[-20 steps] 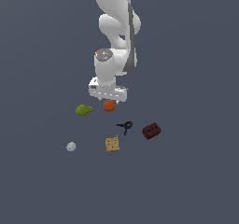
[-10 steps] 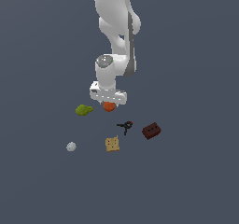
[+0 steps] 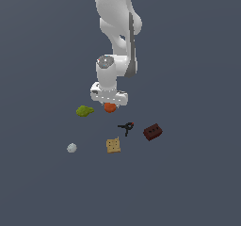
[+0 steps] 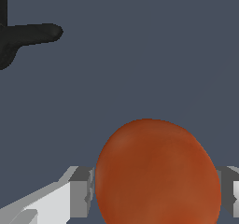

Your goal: Pick up a designated object from a clutter of objects.

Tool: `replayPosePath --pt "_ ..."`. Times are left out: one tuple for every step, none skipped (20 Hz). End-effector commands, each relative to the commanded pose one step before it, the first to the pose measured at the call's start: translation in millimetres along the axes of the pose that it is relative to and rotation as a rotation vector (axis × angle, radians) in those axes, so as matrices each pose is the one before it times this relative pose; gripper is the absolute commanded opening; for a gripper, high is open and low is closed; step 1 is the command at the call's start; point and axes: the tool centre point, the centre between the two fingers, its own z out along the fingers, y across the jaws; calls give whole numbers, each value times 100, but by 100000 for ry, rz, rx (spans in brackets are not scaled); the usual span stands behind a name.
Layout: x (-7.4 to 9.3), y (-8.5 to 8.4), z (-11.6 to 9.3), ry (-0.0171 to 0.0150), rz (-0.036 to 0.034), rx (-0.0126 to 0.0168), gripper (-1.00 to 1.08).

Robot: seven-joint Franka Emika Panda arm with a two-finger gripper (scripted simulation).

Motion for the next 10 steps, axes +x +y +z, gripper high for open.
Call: replayPosePath --pt "33 -1 17 31 -13 -5 -100" --pt "0 0 0 0 0 0 -100" --pt "-29 -3 -23 0 0 0 -100" --pt "0 -6 -18 0 0 0 -100" --pt "-1 -17 -55 0 0 0 -100" --pt "-2 -28 -92 0 0 0 -100" --pt "-2 -39 -128 0 0 0 -100" --pt "-3 -50 -165 0 0 0 -100" --pt "-4 -61 -201 0 0 0 -100" --pt "-5 -72 -238 0 0 0 -100"
